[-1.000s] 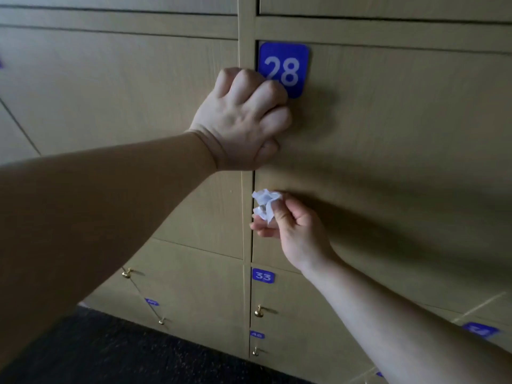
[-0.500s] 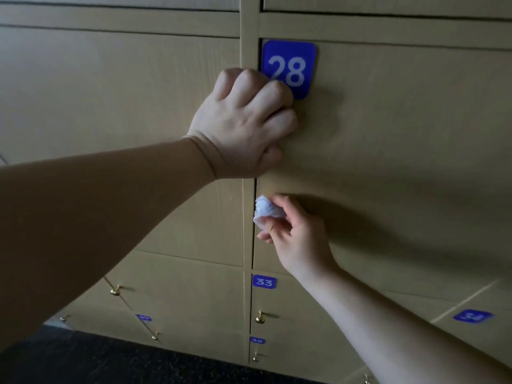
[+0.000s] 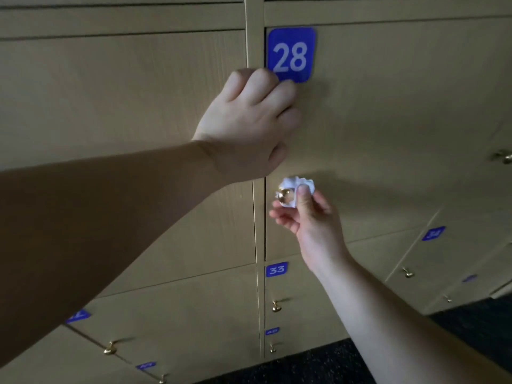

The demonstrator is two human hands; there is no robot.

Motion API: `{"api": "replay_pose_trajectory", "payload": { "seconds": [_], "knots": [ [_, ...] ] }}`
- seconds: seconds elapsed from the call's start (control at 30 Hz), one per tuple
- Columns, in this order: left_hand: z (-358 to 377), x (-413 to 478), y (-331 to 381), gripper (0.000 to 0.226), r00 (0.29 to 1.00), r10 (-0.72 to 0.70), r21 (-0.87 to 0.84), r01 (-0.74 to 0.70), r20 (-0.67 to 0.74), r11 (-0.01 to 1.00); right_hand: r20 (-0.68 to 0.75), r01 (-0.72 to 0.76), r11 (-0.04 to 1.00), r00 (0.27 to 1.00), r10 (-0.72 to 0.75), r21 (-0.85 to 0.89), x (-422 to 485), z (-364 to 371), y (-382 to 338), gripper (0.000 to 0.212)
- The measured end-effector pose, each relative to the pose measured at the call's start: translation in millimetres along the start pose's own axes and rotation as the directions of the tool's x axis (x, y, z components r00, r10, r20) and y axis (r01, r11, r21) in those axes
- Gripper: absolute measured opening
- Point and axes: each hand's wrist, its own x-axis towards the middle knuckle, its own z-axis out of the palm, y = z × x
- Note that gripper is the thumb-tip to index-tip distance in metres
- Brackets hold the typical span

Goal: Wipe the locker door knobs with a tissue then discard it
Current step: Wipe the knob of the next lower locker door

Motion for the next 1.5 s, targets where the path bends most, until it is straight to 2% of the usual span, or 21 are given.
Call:
{"api": "replay_pose_trajectory", "payload": {
  "seconds": [0.1, 0.2, 0.43, 0.6, 0.67, 0.73, 0.8, 0.9, 0.97, 1.0, 1.13, 1.2, 1.23, 1.33, 1.5],
  "knots": [
    [1, -16, 3, 0.025, 0.998, 0.05, -0.025, -0.049, 0.033, 0.998, -0.095, 0.006, 0.999, 0.995, -0.01, -0.041, -2, -9, 0, 0.022],
    [1, -23, 5, 0.021, 0.998, 0.056, -0.11, -0.051, 0.042, 0.993, -0.018, -0.001, 0.984, 1.0, -0.002, -0.177, -5, -9, -4, 0.016],
    [-10, -24, 4, 0.012, 0.999, -0.022, -0.371, 0.035, 0.039, 0.928, 0.07, 0.031, 0.955, 0.997, -0.011, -0.294, -3, 4, -9, 0.021],
    [-26, -34, 7, 0.014, 0.971, -0.012, -0.513, 0.137, 0.239, 0.847, -0.017, -0.037, 0.919, 0.999, 0.033, -0.393, -6, -5, -25, 0.018],
    [-35, -35, 7, 0.017, 0.926, -0.047, -0.534, 0.258, 0.376, 0.805, -0.036, -0.04, 0.887, 0.999, 0.026, -0.461, -7, -11, -35, 0.021],
    [-47, -36, 10, 0.018, 0.811, -0.159, -0.493, 0.483, 0.563, 0.724, 0.002, -0.031, 0.859, 0.999, 0.037, -0.512, -11, -15, -46, 0.025],
    [-58, -39, 16, 0.025, 0.687, -0.21, -0.455, 0.648, 0.696, 0.61, 0.131, -0.033, 0.853, 0.984, 0.118, -0.521, -17, -14, -56, 0.033],
    [-73, -49, 24, 0.039, 0.604, -0.153, -0.493, 0.75, 0.782, 0.44, 0.364, -0.064, 0.838, 0.881, 0.302, -0.542, -27, -4, -63, 0.05],
    [-84, -59, 25, 0.042, 0.563, -0.089, -0.503, 0.789, 0.821, 0.352, 0.451, -0.08, 0.812, 0.798, 0.4, -0.579, -32, 7, -64, 0.053],
    [-91, -66, 24, 0.04, 0.558, -0.077, -0.502, 0.792, 0.826, 0.348, 0.486, -0.087, 0.804, 0.757, 0.437, -0.588, -35, 14, -62, 0.051],
    [-114, -96, 15, 0.019, 0.583, -0.139, -0.471, 0.755, 0.801, 0.456, 0.554, -0.092, 0.786, 0.66, 0.507, -0.611, -44, 41, -56, 0.029],
    [-127, -115, 6, 0.01, 0.558, -0.204, -0.434, 0.786, 0.804, 0.441, 0.597, -0.019, 0.767, 0.615, 0.514, -0.641, -50, 56, -50, 0.02],
    [-132, -123, 2, 0.007, 0.541, -0.232, -0.41, 0.8, 0.808, 0.439, 0.615, 0.064, 0.739, 0.605, 0.506, -0.671, -53, 63, -46, 0.019],
    [-154, -152, -14, 0.005, 0.471, -0.312, -0.323, 0.847, 0.825, 0.423, 0.654, 0.351, 0.582, 0.597, 0.465, -0.734, -64, 95, -35, 0.021],
    [-184, -209, -46, 0.01, 0.344, -0.446, -0.191, 0.916, 0.826, 0.354, 0.658, 0.447, 0.507, 0.643, 0.39, -0.737, -71, 155, -10, 0.013]
  ]
}}
